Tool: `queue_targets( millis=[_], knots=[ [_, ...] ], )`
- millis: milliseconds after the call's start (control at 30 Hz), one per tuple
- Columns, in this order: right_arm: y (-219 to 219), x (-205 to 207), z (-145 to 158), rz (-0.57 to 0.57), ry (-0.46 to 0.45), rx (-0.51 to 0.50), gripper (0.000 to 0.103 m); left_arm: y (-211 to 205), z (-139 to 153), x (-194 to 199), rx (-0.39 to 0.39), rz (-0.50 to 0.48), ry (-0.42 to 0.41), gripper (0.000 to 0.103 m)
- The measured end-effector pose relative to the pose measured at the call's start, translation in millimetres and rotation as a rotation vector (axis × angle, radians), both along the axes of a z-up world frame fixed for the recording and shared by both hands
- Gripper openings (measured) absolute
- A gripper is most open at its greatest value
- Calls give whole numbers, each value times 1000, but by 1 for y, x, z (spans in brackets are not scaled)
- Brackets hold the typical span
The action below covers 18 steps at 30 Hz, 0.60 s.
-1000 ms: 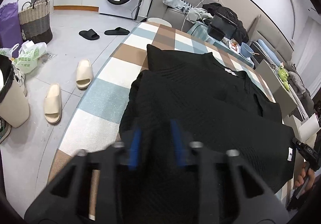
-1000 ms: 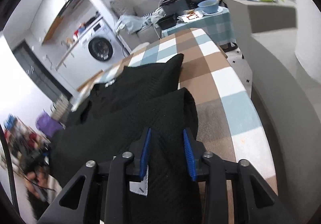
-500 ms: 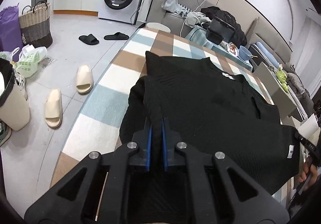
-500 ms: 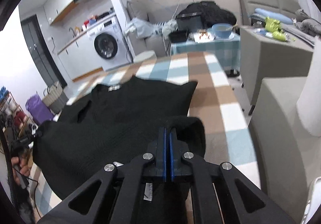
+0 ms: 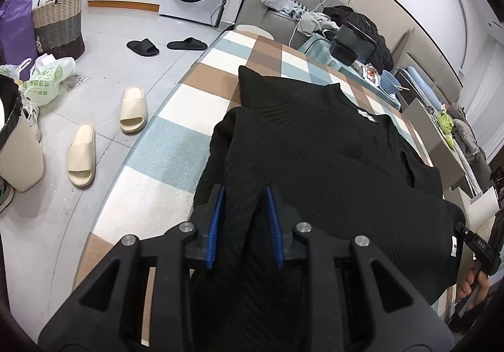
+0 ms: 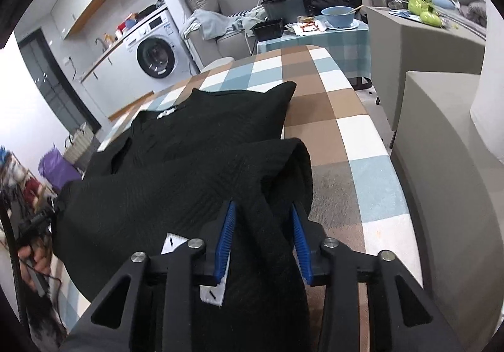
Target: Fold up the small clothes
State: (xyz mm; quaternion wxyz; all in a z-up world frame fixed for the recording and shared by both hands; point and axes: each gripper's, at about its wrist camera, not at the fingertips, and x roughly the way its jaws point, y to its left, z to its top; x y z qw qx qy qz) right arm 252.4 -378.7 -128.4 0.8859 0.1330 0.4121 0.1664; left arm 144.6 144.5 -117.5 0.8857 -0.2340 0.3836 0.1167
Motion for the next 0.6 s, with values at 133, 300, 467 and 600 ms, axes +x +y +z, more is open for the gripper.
queue_targets(
  millis=[133,300,467,600],
  knots=[
    [10,-4,21,16,-106,20,4,-1,12,-3,3,2,-60,4],
    [3,-3,57,-66,-254,104,3,-2,36,-7,47,11,-126,4],
    [16,29,39,-133,-123,36,3,2,25,9,52,-2,-63,4],
    [16,41,8,-96,60,-16,12,-4,13,11,66,-15,5,12]
  ],
)
